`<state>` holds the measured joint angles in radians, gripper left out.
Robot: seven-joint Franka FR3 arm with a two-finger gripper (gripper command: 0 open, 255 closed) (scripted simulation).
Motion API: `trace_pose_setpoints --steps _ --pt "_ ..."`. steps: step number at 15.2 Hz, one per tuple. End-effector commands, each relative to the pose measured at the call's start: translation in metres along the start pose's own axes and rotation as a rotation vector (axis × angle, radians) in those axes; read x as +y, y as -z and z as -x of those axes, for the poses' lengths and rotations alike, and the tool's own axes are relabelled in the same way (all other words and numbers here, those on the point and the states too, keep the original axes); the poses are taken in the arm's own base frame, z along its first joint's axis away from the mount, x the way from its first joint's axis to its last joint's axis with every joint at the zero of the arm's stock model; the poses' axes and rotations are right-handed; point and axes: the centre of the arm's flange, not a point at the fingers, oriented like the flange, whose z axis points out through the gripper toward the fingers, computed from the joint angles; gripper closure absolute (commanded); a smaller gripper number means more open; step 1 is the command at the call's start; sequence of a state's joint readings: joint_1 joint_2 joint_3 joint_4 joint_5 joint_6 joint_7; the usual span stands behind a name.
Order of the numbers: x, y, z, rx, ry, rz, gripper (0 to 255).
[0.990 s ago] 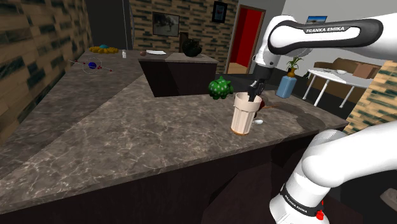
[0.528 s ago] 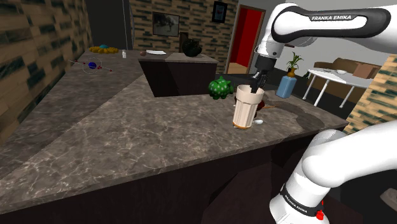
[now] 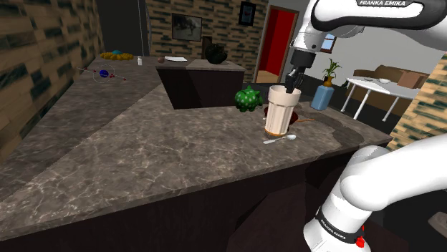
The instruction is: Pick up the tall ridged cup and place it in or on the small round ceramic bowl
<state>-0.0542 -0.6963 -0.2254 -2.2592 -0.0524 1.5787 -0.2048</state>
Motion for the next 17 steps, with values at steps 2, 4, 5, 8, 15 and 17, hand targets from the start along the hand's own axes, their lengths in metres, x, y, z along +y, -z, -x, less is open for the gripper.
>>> trace_pose_setpoints --steps 2,4,5,8,15,17 --pt "-0.002 0.016 -0.001 0.000 0.000 0.000 255" --pt "-0.003 0.027 -0.001 0.000 0.000 0.000 255" --pt "-0.003 0.032 -0.001 0.000 0.000 0.000 255" --pt "-0.004 0.045 -0.001 0.000 0.000 0.000 255" --pt "0.079 0.069 -0.033 0.000 0.000 0.000 255" --pt "0.103 0.076 -0.042 0.000 0.000 0.000 255"
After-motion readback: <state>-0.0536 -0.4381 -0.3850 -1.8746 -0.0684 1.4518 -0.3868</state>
